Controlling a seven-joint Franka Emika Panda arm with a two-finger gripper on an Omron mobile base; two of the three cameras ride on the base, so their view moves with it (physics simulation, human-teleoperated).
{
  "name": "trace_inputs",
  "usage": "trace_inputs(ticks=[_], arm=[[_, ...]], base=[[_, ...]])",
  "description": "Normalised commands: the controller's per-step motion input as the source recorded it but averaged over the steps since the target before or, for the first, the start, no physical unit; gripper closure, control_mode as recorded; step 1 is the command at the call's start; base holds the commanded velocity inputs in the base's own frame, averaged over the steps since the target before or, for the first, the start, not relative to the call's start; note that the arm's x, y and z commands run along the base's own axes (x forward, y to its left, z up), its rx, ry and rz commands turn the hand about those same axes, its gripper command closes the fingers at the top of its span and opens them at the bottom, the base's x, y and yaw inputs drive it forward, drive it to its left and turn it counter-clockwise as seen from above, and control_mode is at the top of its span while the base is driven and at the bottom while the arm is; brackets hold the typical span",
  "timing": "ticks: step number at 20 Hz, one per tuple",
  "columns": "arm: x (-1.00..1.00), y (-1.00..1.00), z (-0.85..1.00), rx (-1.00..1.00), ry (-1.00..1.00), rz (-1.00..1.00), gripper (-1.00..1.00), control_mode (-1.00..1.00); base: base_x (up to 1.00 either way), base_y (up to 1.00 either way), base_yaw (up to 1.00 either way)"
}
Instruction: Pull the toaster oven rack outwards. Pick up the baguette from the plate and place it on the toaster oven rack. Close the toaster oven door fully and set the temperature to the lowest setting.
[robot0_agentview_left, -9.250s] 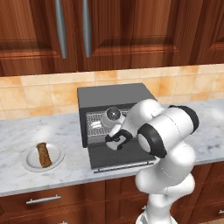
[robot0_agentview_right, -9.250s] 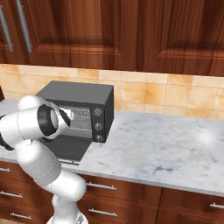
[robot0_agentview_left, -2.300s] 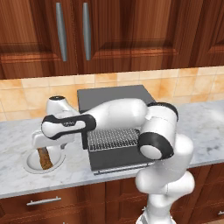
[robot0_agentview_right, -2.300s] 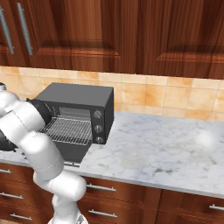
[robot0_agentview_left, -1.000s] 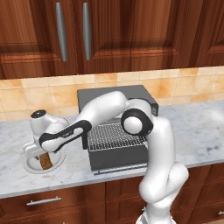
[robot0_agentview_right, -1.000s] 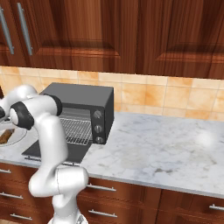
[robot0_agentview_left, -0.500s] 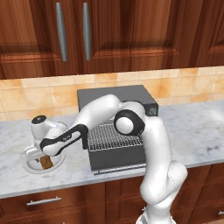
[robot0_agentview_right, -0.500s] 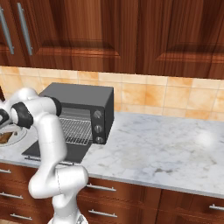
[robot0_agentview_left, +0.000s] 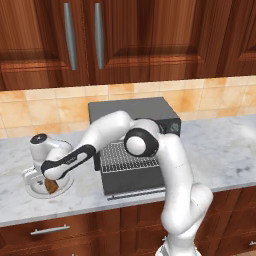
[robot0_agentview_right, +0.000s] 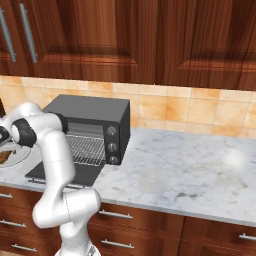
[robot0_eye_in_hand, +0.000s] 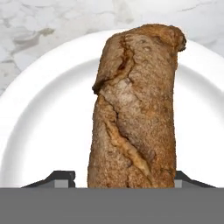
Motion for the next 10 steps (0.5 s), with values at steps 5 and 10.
trace_inputs(ticks=[5, 10], arm=[[0.00, -0.05, 0.05, 0.07, -0.10, -0.04, 1.00, -1.00], [-0.08, -0.24, 0.64, 0.31, -0.05, -0.15, 1.00, -1.00]], base=[[0.00, 0.00, 0.00], [0.00, 0.00, 0.00]])
